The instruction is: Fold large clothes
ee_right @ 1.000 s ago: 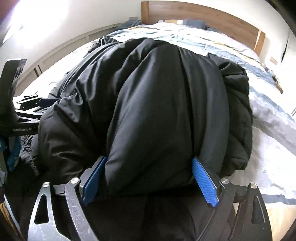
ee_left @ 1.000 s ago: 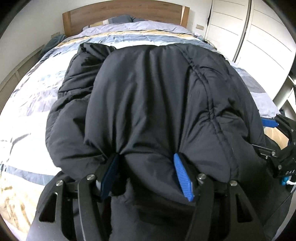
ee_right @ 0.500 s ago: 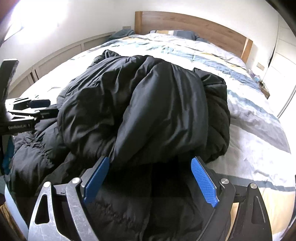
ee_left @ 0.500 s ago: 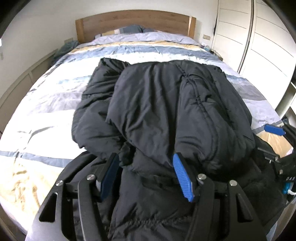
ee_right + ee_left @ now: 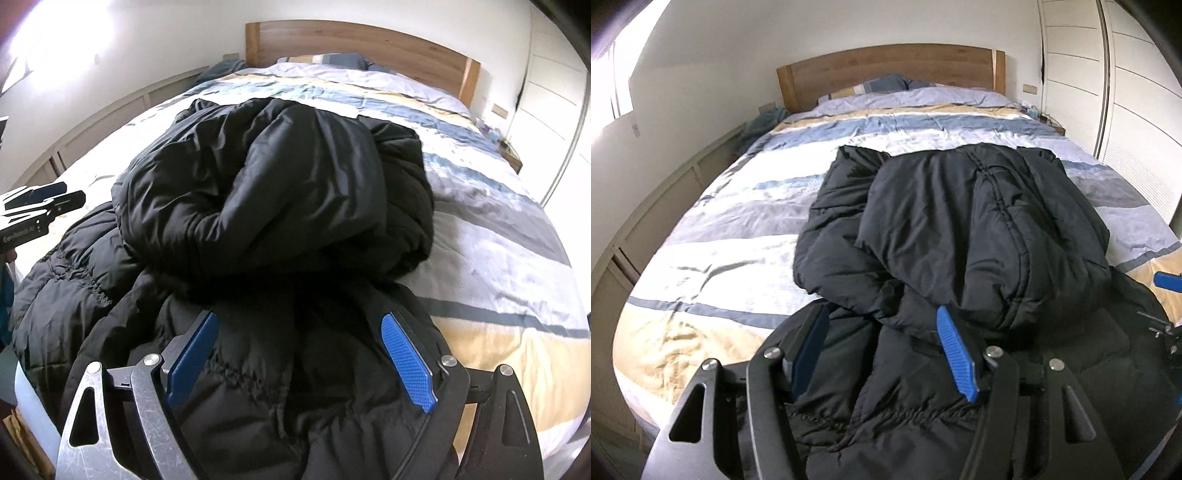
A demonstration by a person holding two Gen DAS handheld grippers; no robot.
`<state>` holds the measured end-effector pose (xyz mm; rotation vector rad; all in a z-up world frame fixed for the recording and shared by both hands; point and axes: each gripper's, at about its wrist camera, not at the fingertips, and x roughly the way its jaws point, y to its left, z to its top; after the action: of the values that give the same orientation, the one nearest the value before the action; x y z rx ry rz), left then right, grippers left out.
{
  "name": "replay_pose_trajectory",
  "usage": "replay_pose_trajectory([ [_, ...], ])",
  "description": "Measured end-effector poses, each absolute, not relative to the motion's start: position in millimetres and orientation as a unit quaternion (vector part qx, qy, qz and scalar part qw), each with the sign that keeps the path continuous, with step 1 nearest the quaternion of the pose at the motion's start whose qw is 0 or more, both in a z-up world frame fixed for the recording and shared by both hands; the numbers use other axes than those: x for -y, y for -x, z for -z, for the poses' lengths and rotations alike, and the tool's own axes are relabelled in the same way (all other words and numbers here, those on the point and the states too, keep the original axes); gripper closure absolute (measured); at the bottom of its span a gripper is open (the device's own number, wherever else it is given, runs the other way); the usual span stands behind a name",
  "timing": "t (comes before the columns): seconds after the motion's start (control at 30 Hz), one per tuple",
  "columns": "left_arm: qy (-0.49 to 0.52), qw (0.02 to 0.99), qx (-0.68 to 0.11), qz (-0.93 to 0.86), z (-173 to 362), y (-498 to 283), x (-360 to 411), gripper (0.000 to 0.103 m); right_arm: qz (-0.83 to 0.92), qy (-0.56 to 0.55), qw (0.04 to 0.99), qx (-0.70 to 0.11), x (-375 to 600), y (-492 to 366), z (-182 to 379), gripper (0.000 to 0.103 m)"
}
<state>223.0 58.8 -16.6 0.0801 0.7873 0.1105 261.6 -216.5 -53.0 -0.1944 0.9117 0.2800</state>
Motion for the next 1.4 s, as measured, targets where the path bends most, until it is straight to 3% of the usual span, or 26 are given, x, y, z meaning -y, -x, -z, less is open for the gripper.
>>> replay_pose_trajectory([
  [0.67, -0.022, 0.944, -0.322, -0.072, -22.8, -183.9, -63.0, 0.041, -0.078, 0.04, 0.91, -0.405, 270.4, -220.8, 24.3, 0.001],
  [1.17, -0.004, 0.948, -0.306, -0.09, -32.8, -160.6, -80.9, 0.039, -0.051, 0.018, 0.914, -0.403, 301.0, -198.5, 26.4, 0.001],
  [1.4, 0.025, 0.94, -0.324, -0.102, -23.1, -153.0, -126.3, 0.035, -0.027, 0.005, 0.916, -0.4, 330.0, -182.4, 20.6, 0.001],
])
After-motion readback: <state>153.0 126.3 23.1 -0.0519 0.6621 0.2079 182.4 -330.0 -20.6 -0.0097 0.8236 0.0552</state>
